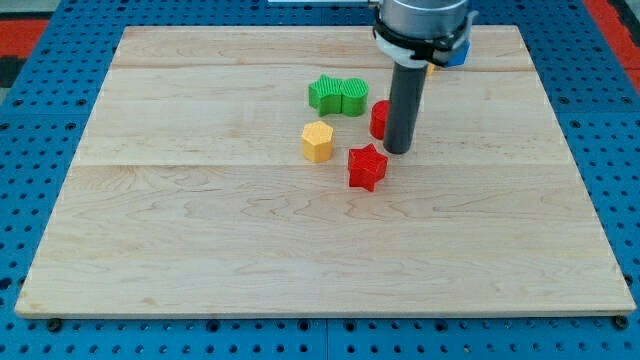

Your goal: Move the red star to the bottom left of the red circle

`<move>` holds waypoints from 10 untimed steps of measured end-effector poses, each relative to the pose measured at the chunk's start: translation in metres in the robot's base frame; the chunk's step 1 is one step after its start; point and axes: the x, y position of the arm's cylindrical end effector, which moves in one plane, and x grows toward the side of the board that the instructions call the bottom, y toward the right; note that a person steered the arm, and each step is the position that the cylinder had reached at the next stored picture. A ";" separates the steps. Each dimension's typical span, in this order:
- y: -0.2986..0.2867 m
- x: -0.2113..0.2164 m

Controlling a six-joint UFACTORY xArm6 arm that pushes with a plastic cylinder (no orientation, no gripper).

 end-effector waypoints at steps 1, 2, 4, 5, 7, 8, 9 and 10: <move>0.026 0.032; 0.016 0.060; -0.043 0.044; -0.057 0.025; -0.102 0.037; -0.139 0.033; -0.136 0.022; -0.106 0.016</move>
